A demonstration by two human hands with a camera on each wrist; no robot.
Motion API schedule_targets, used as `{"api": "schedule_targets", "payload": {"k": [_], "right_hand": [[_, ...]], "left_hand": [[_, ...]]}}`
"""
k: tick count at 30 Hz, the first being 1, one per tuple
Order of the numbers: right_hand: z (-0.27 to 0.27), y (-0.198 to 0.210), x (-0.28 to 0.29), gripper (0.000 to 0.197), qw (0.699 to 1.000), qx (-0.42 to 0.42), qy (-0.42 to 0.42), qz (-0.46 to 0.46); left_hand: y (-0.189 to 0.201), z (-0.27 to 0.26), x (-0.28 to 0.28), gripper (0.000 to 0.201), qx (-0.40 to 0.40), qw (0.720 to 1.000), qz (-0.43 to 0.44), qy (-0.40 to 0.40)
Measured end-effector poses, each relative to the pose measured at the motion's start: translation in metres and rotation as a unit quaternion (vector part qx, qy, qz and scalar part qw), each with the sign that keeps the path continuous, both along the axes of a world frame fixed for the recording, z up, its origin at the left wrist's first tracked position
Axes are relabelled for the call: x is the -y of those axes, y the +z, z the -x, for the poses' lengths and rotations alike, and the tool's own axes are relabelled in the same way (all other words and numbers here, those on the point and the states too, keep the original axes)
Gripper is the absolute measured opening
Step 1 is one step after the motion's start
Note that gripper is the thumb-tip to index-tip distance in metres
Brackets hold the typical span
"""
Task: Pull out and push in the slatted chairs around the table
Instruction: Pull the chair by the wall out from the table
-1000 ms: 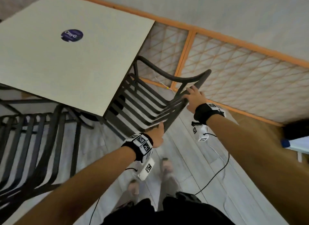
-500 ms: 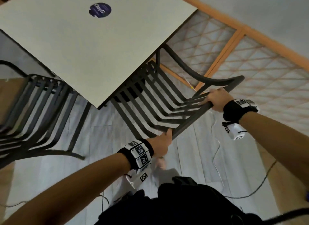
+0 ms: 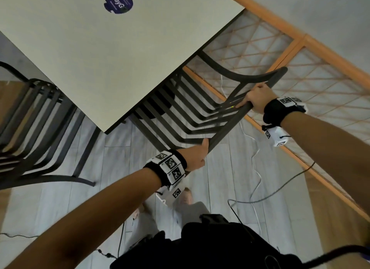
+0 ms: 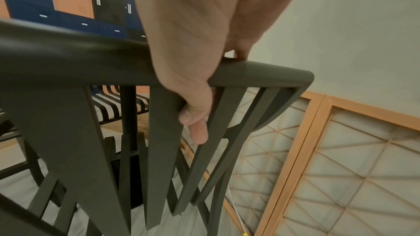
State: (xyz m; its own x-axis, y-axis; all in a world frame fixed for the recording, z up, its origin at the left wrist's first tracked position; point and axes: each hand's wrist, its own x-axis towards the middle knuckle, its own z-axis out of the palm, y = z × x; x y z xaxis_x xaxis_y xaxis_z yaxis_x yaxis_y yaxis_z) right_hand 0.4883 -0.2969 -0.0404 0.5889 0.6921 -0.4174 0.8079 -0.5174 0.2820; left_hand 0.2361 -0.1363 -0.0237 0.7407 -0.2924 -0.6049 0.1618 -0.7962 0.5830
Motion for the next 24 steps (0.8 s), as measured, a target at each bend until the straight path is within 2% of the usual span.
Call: {"api": "schedule_targets", "payload": {"k": [9, 14, 17, 19, 21, 24], "right_hand": [[-0.034, 0.010, -0.032, 0.032, 1.000, 0.004, -0.031, 0.006], [-0.012, 0.021, -0.038, 0.026, 0.997, 0.029, -0.069, 0.032], [0.023, 0.036, -0.057, 0.029, 0.993, -0.042, -0.109, 0.021], [0.056, 0.047, -0.075, 0.036, 0.985, -0.104, -0.135, -0.008], [0.102, 0.061, -0.094, 0.044, 0.973, -0.168, -0.154, -0.041], [0.189, 0.074, -0.129, 0.039, 0.956, -0.255, -0.123, -0.074]], "left_hand": [[-0.011, -0.035, -0.019, 0.064, 0.038, 0.998, 0.010, 0.041], [-0.017, -0.023, -0.009, 0.058, 0.083, 0.991, 0.036, 0.096], [-0.021, 0.009, -0.025, 0.059, 0.106, 0.984, 0.075, 0.126], [-0.025, 0.046, -0.042, 0.057, 0.124, 0.975, 0.099, 0.155], [-0.030, 0.093, -0.064, 0.057, 0.127, 0.972, 0.086, 0.177], [-0.055, 0.182, -0.105, 0.055, 0.064, 0.971, 0.046, 0.227]]}}
